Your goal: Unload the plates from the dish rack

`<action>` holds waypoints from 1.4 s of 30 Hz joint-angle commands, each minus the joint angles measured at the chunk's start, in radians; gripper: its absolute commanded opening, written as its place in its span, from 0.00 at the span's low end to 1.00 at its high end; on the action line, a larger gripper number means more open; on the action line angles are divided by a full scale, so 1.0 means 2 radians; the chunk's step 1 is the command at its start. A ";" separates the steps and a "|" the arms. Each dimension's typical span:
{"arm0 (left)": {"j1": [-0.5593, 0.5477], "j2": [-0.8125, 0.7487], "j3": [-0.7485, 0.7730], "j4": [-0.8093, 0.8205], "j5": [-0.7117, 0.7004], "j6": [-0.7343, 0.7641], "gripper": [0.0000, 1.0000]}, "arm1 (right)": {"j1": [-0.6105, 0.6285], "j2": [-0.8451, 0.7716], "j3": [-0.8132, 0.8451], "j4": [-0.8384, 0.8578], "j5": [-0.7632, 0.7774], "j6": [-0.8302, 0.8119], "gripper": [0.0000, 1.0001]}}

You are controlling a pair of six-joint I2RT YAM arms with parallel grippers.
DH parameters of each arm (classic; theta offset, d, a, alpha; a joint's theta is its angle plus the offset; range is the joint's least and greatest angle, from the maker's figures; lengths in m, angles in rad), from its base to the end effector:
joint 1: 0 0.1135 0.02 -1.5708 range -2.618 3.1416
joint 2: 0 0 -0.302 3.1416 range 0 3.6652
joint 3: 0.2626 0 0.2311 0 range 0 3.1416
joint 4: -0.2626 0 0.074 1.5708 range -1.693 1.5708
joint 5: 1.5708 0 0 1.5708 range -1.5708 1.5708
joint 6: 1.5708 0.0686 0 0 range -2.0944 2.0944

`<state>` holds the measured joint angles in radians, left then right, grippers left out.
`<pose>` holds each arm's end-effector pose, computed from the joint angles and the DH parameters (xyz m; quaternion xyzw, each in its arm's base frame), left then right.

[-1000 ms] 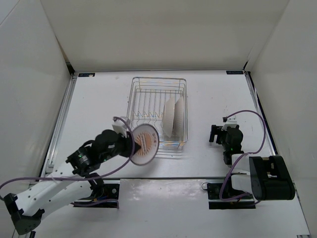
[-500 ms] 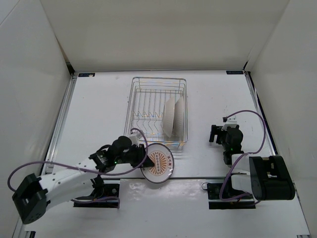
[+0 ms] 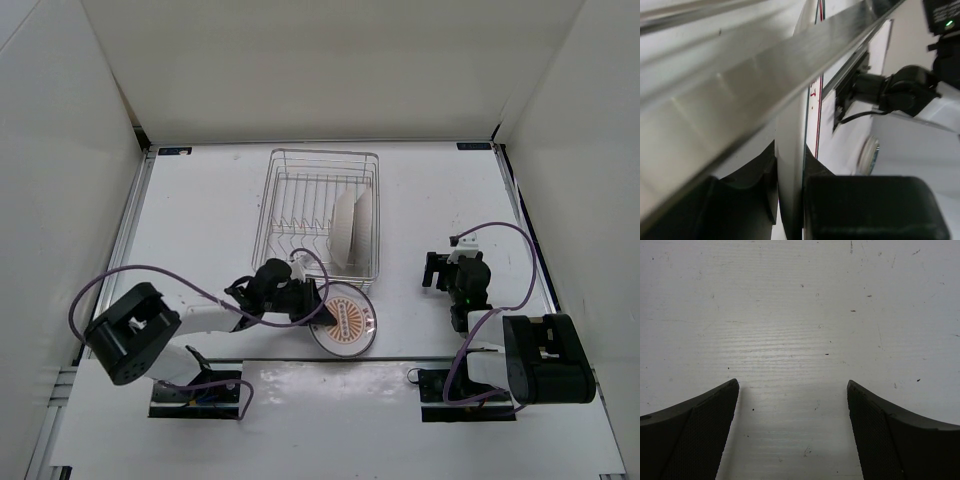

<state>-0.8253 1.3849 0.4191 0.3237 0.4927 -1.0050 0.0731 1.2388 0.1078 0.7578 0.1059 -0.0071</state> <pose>0.1445 -0.2043 0.1803 0.0310 0.8734 -0.4772 0.0920 0.2033 0.0076 0.1708 -0.0033 0.8254 -0.0251 0.5640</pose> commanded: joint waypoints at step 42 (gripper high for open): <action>0.015 -0.064 0.001 -0.198 -0.164 0.107 0.20 | 0.000 -0.001 -0.003 0.021 0.006 -0.006 0.90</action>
<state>-0.8013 1.2209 0.4477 0.0074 0.2371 -0.8360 0.0731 1.2388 0.1078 0.7578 0.1059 -0.0074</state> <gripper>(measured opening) 0.265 0.900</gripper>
